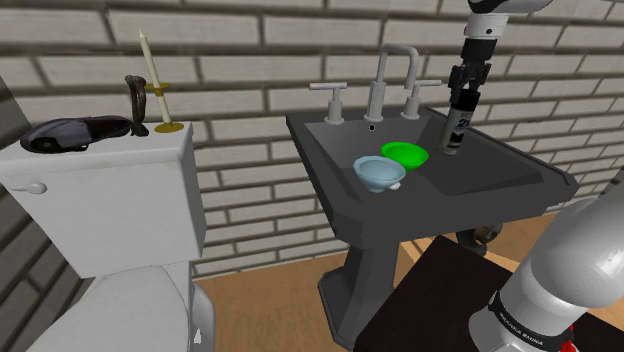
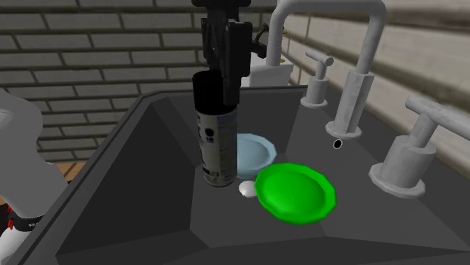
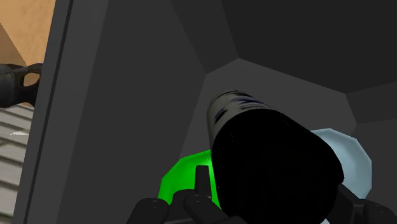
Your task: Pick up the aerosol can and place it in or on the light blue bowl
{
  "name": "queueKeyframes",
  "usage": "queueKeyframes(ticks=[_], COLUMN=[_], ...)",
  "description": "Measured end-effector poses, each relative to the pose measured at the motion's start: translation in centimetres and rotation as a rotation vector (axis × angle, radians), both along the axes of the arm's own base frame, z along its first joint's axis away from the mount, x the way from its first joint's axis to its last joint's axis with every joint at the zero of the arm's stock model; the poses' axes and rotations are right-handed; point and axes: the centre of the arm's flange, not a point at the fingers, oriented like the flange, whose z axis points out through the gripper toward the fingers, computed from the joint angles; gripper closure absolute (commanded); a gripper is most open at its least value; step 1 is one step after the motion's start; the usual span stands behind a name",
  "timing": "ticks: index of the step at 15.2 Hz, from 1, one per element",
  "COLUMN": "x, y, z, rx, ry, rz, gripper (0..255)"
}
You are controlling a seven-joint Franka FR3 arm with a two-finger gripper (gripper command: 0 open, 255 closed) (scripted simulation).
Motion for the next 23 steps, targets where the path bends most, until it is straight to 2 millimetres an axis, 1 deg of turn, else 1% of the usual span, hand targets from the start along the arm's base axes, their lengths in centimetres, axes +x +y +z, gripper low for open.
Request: queueKeyframes(ticks=[1, 2, 4, 6, 9, 10, 16, 18, 20, 23], x=[0.0, 0.4, 2.0, 3.9, 6.9, 7.8, 13.5, 15.4, 16.2, 16.6], y=[0.1, 0.3, 1.6, 2.8, 5.1, 6.2, 10.6, 12.1, 12.8, 12.9], z=[0.3, 0.9, 1.6, 2.9, 3.9, 4.5, 7.0, 8.3, 8.0, 6.4], rx=[0.0, 0.0, 0.0, 0.0, 0.0, 0.0, 0.0, -0.001, 0.0, 0.0], ry=[0.0, 0.0, 0.0, 0.0, 0.001, 0.001, 0.0, 0.0, 0.001, 0.001], rz=[0.0, 0.0, 0.001, 0.0, 0.0, 0.001, 0.0, 0.0, 0.001, 0.0], gripper=[255, 255, 255, 255, 255, 255, 255, 255, 255, 255])
